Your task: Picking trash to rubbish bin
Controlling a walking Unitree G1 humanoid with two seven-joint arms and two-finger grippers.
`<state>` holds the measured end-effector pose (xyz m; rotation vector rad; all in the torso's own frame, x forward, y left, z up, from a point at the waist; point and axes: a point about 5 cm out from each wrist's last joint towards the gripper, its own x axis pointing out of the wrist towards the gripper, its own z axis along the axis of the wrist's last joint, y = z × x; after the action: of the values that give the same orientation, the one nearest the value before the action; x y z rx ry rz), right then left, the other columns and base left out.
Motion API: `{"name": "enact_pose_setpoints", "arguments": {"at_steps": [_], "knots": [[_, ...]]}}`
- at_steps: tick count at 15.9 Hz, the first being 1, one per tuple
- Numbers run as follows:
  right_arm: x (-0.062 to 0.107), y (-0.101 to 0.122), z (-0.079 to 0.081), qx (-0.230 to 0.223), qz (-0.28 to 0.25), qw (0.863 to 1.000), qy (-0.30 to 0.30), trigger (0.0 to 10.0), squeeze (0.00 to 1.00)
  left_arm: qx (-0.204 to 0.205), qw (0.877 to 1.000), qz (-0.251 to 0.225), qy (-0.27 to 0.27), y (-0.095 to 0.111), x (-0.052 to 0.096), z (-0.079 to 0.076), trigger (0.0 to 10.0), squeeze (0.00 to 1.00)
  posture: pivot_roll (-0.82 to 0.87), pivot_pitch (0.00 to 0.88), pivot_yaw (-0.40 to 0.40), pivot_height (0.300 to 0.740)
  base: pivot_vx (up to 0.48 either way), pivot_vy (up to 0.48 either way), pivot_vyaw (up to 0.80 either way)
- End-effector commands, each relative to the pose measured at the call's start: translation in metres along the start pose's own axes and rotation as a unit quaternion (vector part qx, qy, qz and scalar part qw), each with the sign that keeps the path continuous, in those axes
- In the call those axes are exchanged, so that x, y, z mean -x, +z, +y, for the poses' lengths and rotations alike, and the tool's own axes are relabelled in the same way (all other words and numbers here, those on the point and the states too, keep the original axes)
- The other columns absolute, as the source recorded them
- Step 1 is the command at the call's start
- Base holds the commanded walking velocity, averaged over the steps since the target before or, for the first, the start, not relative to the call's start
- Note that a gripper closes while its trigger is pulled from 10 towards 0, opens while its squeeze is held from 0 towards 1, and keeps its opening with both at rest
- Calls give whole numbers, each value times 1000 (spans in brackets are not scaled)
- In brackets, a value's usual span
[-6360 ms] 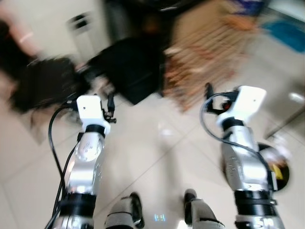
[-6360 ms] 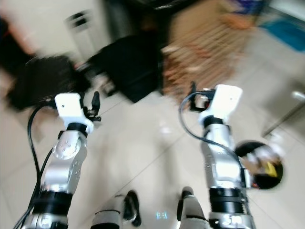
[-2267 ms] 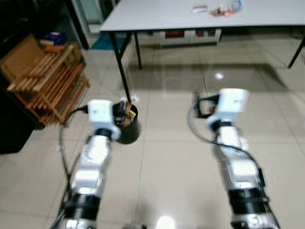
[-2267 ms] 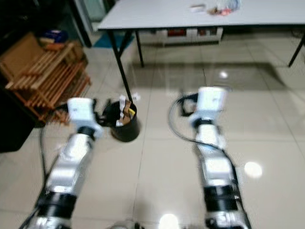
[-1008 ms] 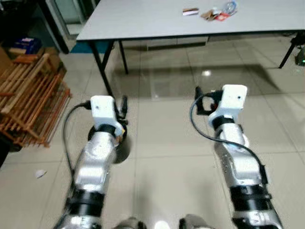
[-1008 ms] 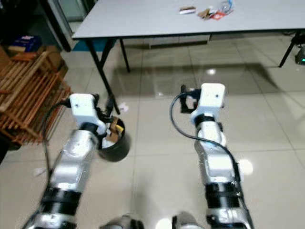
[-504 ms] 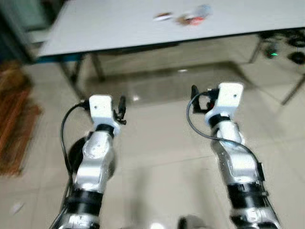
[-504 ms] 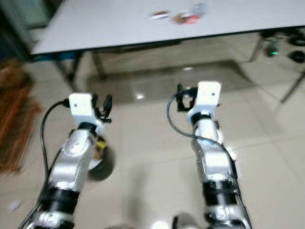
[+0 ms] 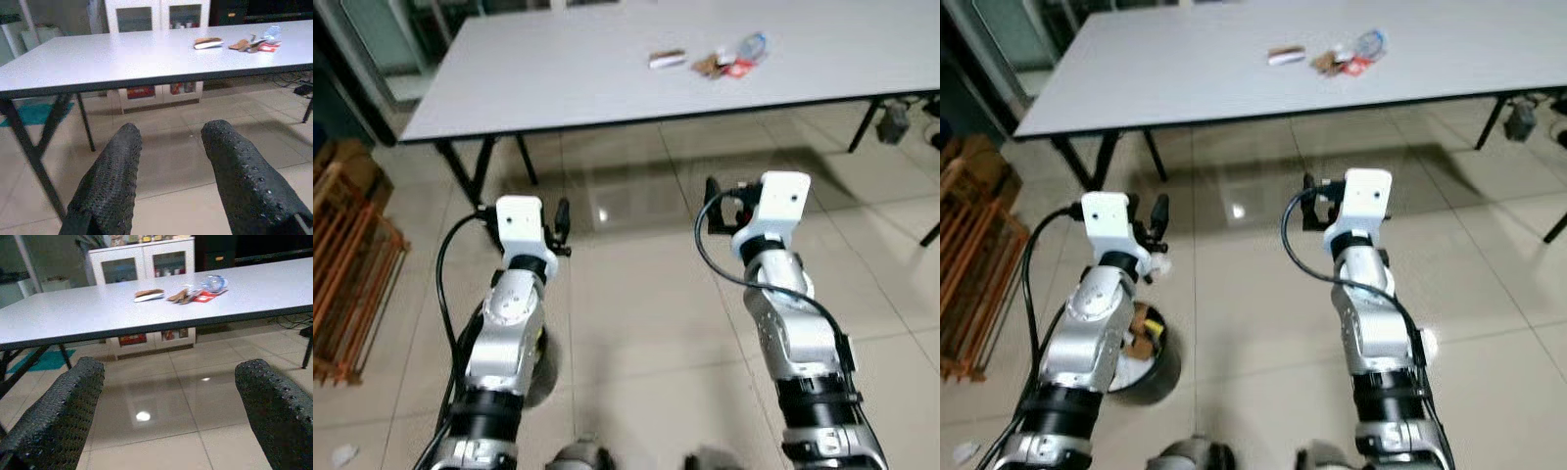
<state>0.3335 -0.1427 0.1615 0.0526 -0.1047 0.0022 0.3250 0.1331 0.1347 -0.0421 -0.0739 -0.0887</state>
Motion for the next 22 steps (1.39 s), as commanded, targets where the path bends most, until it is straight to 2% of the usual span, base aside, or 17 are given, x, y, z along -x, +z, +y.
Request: {"name": "enact_pose_setpoints", "arguments": {"at_steps": [1,8,11,13,17,19,22], "knots": [[0,3,-3,-6,-8,1000,-7,10000,0,-6,1000,4,-5,0,-1,-3,10000,0,21,128,76,720,480,0,0],[0,3,-3,-7,-9,1000,-9,10000,0,-8,1000,2,-8,0,-1,-4,10000,0,20,116,79,720,480,0,0],[0,10,-4,-5,-28,1000,-13,10000,0,-11,1000,-7,-15,5,-2,-5,10000,0,16,108,82,720,480,0,0],[1,30,-4,-19,-86,996,-14,10000,0,-19,998,-51,-23,25,-5,-9,10000,0,13,102,85,720,480,0,0],[1,51,-3,-15,-119,993,-14,10000,0,-18,995,-100,-25,53,-11,-13,10000,0,9,99,89,720,480,0,0],[1,52,-3,-16,-122,992,-13,10000,0,-17,995,-97,-30,53,-12,-15,10000,0,3,105,88,720,480,0,0],[1,44,-4,-11,-106,994,-16,10000,0,-26,997,-68,-36,38,-9,-17,10000,0,2,112,86,720,480,0,0]]}}
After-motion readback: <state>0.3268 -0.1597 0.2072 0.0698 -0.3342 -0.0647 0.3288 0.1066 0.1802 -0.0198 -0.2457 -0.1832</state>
